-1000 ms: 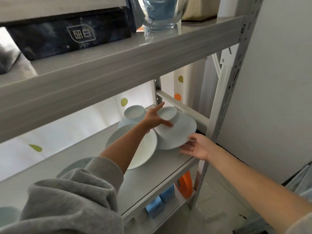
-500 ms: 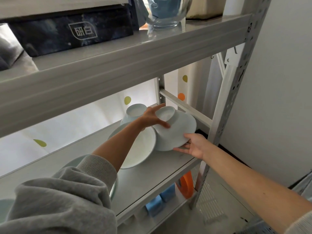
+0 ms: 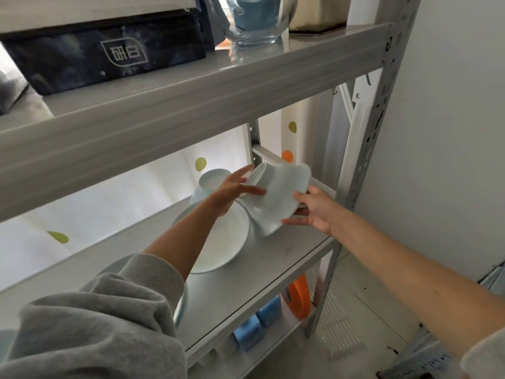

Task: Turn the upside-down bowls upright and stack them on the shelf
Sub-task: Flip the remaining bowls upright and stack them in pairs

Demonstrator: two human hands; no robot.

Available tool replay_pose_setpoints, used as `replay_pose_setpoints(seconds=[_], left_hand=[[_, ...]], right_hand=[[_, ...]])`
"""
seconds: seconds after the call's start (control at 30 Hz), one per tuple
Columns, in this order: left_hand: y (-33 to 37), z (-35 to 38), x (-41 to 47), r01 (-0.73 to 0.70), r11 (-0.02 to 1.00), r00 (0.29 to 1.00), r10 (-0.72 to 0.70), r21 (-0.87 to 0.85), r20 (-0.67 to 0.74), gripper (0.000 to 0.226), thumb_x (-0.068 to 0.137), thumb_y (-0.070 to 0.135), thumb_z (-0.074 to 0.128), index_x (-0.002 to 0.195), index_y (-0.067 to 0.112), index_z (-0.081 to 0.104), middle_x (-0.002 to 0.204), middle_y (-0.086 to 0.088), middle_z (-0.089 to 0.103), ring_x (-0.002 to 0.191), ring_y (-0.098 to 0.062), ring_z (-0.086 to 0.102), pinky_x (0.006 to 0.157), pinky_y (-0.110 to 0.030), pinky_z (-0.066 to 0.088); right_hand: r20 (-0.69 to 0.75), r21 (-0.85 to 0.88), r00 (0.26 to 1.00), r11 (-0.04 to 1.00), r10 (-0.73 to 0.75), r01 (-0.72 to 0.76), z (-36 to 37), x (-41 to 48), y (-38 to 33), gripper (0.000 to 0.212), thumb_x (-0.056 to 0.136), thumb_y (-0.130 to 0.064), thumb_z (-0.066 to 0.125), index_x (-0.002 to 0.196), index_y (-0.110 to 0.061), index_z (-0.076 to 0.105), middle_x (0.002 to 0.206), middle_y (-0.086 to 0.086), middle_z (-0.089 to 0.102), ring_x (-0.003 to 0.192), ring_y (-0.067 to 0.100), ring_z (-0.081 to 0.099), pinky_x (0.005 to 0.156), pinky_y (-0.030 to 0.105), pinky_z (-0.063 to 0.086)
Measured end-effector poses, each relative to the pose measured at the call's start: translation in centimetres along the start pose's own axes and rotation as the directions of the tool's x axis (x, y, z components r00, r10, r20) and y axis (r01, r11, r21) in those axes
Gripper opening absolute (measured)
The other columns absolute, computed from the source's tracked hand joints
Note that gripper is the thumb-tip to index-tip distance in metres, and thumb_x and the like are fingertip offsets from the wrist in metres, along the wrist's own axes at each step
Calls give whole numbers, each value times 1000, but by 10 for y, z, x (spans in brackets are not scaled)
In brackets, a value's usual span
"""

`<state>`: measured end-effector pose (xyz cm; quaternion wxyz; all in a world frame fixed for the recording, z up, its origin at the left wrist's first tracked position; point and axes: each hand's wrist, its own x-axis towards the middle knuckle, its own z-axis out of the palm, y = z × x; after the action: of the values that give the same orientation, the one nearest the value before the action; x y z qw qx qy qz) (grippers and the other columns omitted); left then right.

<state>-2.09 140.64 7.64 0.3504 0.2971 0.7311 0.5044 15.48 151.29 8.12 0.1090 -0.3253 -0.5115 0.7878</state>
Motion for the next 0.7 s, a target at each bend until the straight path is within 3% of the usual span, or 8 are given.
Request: replay_pose_setpoints(seconds=[0.17,0.3,0.37,0.47,0.53,0.6,0.63,0.7], left_hand=[[-2,1,1,-67,982,998,68,-177,1,97,64,12,76,148,28,30,127,-7,60,119,-30,55,103,-39,41],[3,-10,-5,-89,958,995,99,-273,26,98,67,11,74,149,32,25,136,-10,51,125,-32,50,109,-46,38],[5,-19,-15,-81,933,996,91,-349,13,87,73,32,75,147,31,31,139,-13,48,126,-33,50,110,-47,38],[5,-41,-31,-60,886,997,28,-461,-76,81,81,71,44,147,22,36,141,-16,45,125,-36,51,105,-49,44],[4,-57,-42,-91,845,992,31,-526,-120,81,88,72,21,142,16,42,133,-13,54,118,-33,55,92,-41,54],[0,-72,-53,-81,838,989,0,-540,-149,77,93,67,9,136,15,47,105,-1,72,100,-19,66,77,-26,58],[-4,-80,-57,-63,816,989,-24,-575,-143,76,96,63,7,139,13,44,91,6,76,89,-11,71,71,-19,57],[-17,-98,-70,-52,791,987,-53,-610,-154,85,93,68,7,134,9,54,87,6,77,81,-10,74,67,-21,58]], right_hand=[[9,-156,997,985,-77,77,6,-8,-26,19,98,-12,46,116,-16,45,124,15,54,95,37,62,55,46,59],[37,-353,986,921,-160,163,18,-14,-36,32,98,-13,47,129,-18,43,117,6,52,97,31,60,62,49,58],[61,-514,961,817,-270,262,27,-16,-36,35,98,-14,46,132,-19,44,115,6,53,99,29,57,64,47,60],[250,-790,823,384,-510,478,40,-19,-29,8,98,-14,43,103,-15,49,90,6,53,80,25,53,64,34,51],[426,-835,678,29,-599,550,45,-19,-22,6,97,-12,46,98,-11,52,78,7,52,68,25,50,65,34,49],[636,-743,463,-325,-618,586,50,-16,-14,12,86,-4,62,96,-8,58,69,10,60,59,27,58,61,38,58],[720,-670,379,-441,-582,597,52,-11,-8,23,76,2,72,94,-7,60,67,10,64,56,27,63,54,39,59],[804,-568,288,-529,-520,631,56,0,4,36,64,6,80,91,-9,62,67,10,67,57,27,66,48,37,58]])
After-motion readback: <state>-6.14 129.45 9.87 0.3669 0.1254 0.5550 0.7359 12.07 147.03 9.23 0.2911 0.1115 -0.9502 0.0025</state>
